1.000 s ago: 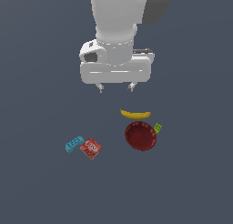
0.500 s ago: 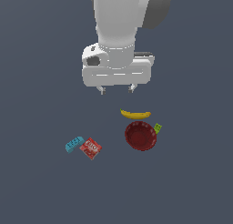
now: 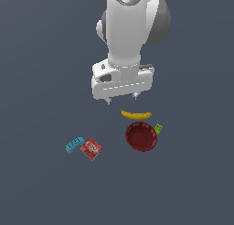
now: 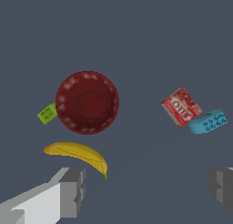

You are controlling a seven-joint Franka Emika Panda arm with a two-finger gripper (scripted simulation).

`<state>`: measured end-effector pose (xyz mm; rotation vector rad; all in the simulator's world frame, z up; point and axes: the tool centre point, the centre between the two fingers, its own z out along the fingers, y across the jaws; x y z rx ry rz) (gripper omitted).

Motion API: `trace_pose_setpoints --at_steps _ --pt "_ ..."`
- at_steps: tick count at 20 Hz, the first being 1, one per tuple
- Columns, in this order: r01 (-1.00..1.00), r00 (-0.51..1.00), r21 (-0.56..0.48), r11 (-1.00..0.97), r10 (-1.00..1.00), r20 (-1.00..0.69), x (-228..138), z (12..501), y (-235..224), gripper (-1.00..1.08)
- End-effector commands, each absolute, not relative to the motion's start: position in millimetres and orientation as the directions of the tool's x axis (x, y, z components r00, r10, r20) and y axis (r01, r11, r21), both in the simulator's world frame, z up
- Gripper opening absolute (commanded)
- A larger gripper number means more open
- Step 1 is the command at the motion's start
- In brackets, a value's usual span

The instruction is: Pick up a designated object from a clutter of objects.

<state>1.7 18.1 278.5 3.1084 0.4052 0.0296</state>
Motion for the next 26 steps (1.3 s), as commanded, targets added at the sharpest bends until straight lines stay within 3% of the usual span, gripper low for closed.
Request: trace_pose_setpoints --at_steps 1,12,26 --pt "0.326 0.945 0.015 -0.945 0.326 0.014 -1 262 24 1.00" --pt "0.657 0.753 0.027 -0.753 0.657 -0.007 -28 180 58 1.00" --pt "0.930 0.368 0.010 -0.368 0.930 -0.011 -84 96 98 1.00"
